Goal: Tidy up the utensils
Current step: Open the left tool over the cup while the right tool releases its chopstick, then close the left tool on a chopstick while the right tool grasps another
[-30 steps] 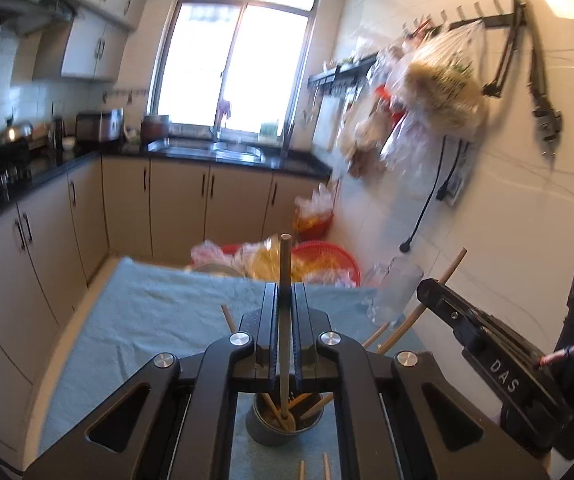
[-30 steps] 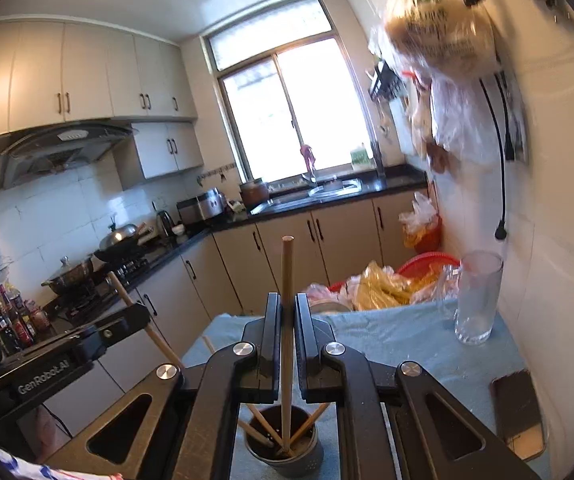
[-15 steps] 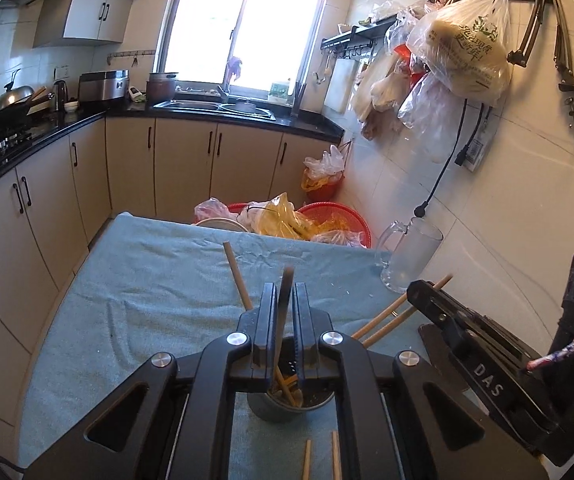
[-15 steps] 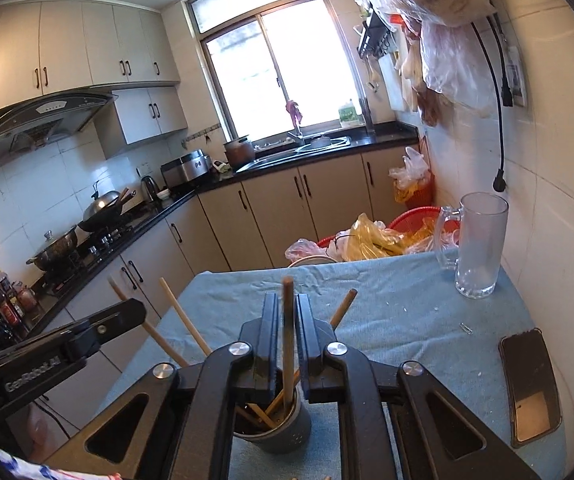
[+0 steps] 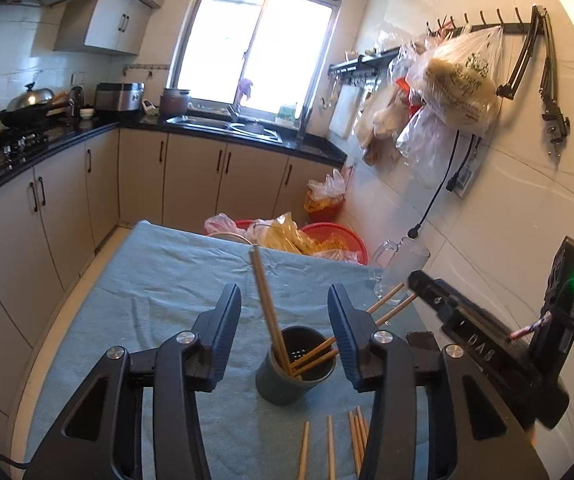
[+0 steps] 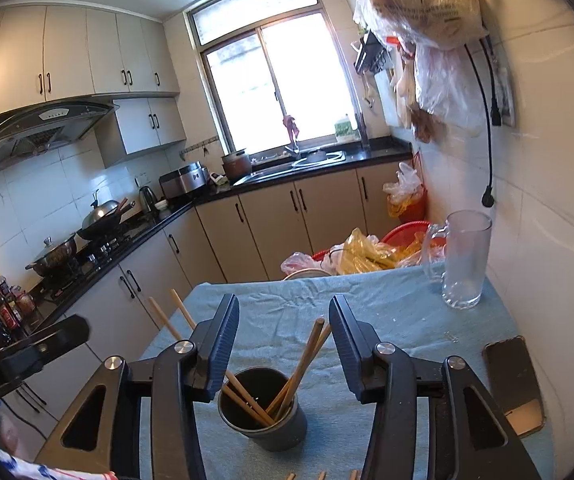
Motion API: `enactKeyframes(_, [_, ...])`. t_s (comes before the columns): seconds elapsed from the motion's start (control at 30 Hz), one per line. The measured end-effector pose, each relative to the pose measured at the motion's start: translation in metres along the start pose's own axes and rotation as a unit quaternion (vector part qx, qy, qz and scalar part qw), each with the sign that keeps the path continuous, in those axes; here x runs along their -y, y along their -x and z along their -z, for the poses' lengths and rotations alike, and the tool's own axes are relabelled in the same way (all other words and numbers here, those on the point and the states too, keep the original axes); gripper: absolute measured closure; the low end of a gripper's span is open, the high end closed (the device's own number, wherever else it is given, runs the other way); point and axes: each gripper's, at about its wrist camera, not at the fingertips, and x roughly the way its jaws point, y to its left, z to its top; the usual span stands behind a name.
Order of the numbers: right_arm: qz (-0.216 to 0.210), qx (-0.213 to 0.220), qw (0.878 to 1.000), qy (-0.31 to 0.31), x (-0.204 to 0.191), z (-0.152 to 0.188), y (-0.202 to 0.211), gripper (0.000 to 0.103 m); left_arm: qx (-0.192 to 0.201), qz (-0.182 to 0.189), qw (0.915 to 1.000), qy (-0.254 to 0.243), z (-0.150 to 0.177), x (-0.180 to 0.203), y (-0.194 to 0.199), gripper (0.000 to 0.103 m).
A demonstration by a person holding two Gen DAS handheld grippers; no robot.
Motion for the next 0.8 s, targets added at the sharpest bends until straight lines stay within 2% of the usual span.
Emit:
enactKeyframes(0.23, [0.012, 0.017, 1.0, 0.005, 0.002, 0.004, 0.038, 0.042, 0.009, -0.039, 0.9991, -0.013, 0.023, -0.009, 0.032, 0.048])
enactKeyframes(0.47, [0.036, -0.017, 0.999, 0.001, 0.021, 0.041, 0.066, 0.034, -0.026, -0.069, 0.9968, -0.031, 0.067, -0.013, 0.036, 0.046])
enactKeyframes(0.63, [0.059, -0.095, 0.994, 0.003, 0.049, 0.087, 0.061, 0.033, -0.075, -0.072, 0.9929, -0.058, 0.102, -0.011, 0.017, 0.045])
enactKeyframes(0.73, [0.054, -0.163, 0.985, 0.003, 0.063, 0.124, 0.048, 0.035, -0.119, -0.061, 0.988, -0.077, 0.125, -0.006, -0.005, 0.045])
enactKeyframes(0.8, [0.041, -0.205, 0.978, 0.002, 0.071, 0.144, 0.038, 0.049, -0.147, -0.05, 0.9836, -0.091, 0.14, -0.002, -0.019, 0.045])
